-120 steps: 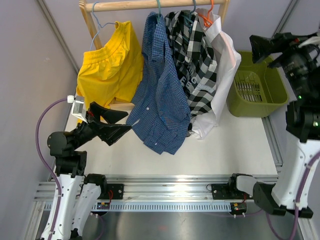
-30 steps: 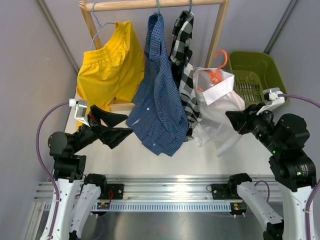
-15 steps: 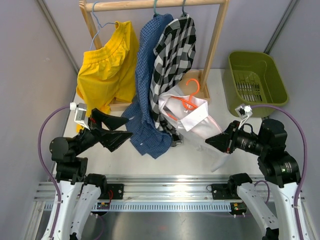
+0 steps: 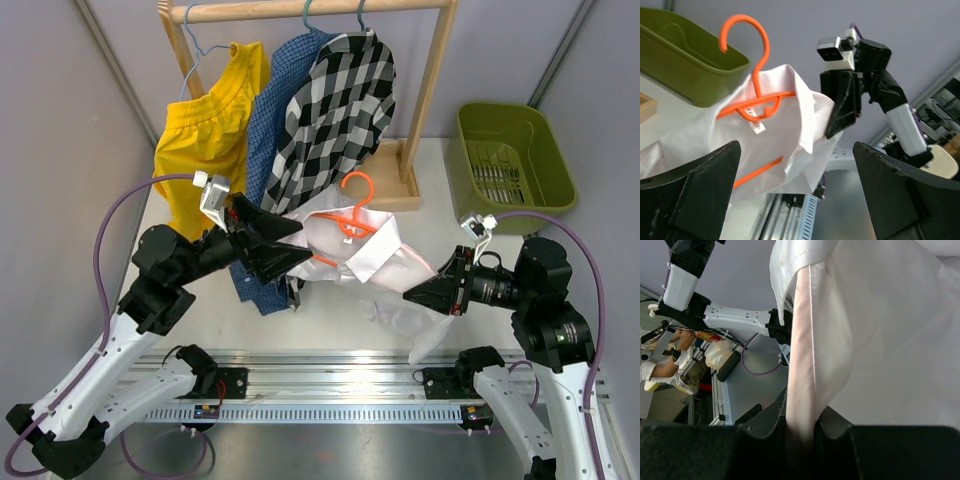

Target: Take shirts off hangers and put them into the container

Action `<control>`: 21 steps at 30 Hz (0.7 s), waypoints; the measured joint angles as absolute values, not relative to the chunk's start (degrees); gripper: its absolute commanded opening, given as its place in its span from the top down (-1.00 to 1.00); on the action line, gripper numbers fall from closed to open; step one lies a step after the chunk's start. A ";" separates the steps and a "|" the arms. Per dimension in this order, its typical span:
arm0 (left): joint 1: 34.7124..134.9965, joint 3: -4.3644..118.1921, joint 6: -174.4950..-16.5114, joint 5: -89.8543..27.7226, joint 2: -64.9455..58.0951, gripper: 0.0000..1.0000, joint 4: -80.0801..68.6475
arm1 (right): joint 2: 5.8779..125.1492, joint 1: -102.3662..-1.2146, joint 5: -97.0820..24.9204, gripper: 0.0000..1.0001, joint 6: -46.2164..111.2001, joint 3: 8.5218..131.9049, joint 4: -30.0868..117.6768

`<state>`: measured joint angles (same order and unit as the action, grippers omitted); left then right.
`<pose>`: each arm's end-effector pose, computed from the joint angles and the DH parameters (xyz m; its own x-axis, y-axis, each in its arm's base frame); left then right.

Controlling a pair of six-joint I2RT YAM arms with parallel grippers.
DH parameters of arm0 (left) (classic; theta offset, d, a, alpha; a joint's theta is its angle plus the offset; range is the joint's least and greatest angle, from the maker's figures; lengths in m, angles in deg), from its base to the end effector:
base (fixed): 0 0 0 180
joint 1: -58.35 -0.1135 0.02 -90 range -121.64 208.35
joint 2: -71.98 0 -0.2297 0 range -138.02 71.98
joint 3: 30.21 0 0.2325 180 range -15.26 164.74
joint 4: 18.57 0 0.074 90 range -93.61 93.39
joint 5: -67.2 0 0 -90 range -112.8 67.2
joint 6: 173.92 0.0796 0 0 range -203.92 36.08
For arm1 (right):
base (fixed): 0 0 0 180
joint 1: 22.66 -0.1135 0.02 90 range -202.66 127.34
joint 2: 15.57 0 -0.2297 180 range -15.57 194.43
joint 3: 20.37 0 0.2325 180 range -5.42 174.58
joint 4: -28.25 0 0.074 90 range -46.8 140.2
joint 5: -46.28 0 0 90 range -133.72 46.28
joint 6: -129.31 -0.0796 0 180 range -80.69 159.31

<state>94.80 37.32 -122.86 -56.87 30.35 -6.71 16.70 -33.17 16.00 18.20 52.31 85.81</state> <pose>0.1289 -0.1507 0.4016 -0.4323 -0.3279 -0.8400 0.8455 0.1765 -0.5040 0.0975 0.0880 0.3532 -0.5958 0.0742 -0.7997 -0.7383 0.3415 0.5817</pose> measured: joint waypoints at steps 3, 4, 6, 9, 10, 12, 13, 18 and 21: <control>96.77 39.07 -120.00 -51.60 28.10 -0.98 -5.37 | 16.75 -33.17 16.77 1.00 17.44 51.59 83.86; 97.56 39.33 -119.08 -49.66 27.45 -0.98 -4.96 | 16.77 -33.17 17.01 1.00 17.29 51.27 83.19; 99.35 39.70 -117.18 -46.31 25.96 -0.98 -4.04 | 16.92 -33.17 17.31 1.00 16.85 50.70 81.98; 101.69 41.19 -115.39 -43.34 22.73 -0.98 -3.65 | 17.64 -33.17 17.47 1.00 16.24 49.76 80.26; 102.39 41.85 -115.06 -42.64 21.31 -0.98 -3.80 | 17.97 -33.17 17.49 1.00 16.11 49.58 79.86; 103.65 42.92 -114.32 -41.18 18.66 -0.98 -4.28 | 18.69 -33.19 17.49 1.00 15.93 49.32 78.84; 104.29 43.44 -114.05 -40.63 17.57 -0.98 -4.48 | 18.96 -33.19 17.47 1.00 15.89 49.28 78.47; 107.94 48.67 -111.45 -36.56 11.60 -0.98 -4.61 | 19.92 -33.82 16.55 1.00 15.49 48.93 77.09; 109.69 51.42 -109.53 -33.13 9.42 -0.98 -4.54 | 19.87 -34.43 15.76 1.00 15.47 48.88 76.87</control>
<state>109.69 51.42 -109.53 -33.13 9.42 -4.54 19.87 -34.43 15.76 15.47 48.88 76.87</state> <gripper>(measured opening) 0.987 0.237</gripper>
